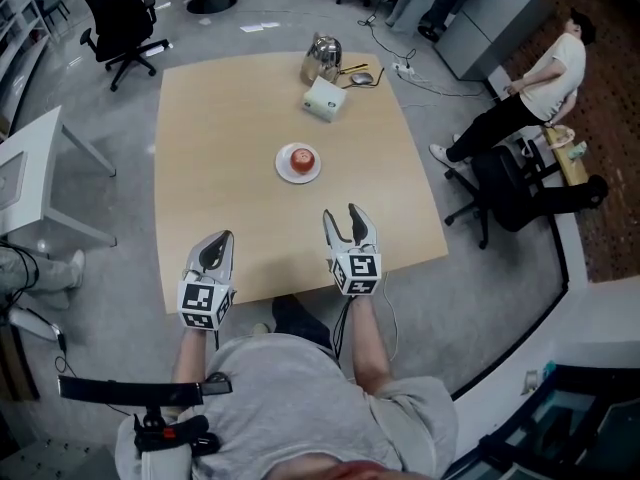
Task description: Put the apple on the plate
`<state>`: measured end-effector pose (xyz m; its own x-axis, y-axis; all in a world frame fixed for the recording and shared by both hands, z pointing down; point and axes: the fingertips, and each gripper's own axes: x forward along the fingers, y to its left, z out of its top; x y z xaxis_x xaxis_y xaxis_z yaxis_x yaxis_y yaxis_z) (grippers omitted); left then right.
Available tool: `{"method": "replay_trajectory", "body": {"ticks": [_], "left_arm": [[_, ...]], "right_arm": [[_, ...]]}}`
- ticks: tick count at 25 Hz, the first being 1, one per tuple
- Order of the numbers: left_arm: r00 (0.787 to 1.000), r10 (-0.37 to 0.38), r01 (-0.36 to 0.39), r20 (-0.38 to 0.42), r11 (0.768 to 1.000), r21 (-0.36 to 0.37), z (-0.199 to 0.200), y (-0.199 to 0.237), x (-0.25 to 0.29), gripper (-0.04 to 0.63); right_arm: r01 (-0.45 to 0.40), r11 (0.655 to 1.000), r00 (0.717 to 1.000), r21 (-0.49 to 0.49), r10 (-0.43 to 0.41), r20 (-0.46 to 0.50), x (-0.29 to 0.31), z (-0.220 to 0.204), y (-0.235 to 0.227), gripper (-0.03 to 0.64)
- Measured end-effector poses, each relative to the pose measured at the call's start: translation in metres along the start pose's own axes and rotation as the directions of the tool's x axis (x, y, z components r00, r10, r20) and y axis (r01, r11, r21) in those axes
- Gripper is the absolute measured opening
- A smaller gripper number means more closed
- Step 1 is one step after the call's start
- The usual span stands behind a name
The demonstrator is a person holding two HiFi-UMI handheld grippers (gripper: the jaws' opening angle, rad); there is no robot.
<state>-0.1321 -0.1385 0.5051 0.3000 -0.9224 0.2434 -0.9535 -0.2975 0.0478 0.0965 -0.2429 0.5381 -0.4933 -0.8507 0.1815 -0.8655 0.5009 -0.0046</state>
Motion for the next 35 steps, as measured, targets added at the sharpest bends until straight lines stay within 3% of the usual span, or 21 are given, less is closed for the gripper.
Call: {"method": "replay_trajectory", "body": {"ticks": [23,35], "left_arm": [[0.997,-0.046,0.044,0.059,0.999,0.029,0.012,-0.017,-0.028,0.02],[0.992,-0.096,0.092,0.078,0.995,0.045,0.017,-0.031,-0.031,0.02]], "right_arm": [[0.046,0.999,0.996,0.017,-0.047,0.07,-0.073,0.016,0.025,0.128],[0.082,0.996,0.991,0.019,-0.083,0.107,-0.107,0.021,0.03,0.099]]}}
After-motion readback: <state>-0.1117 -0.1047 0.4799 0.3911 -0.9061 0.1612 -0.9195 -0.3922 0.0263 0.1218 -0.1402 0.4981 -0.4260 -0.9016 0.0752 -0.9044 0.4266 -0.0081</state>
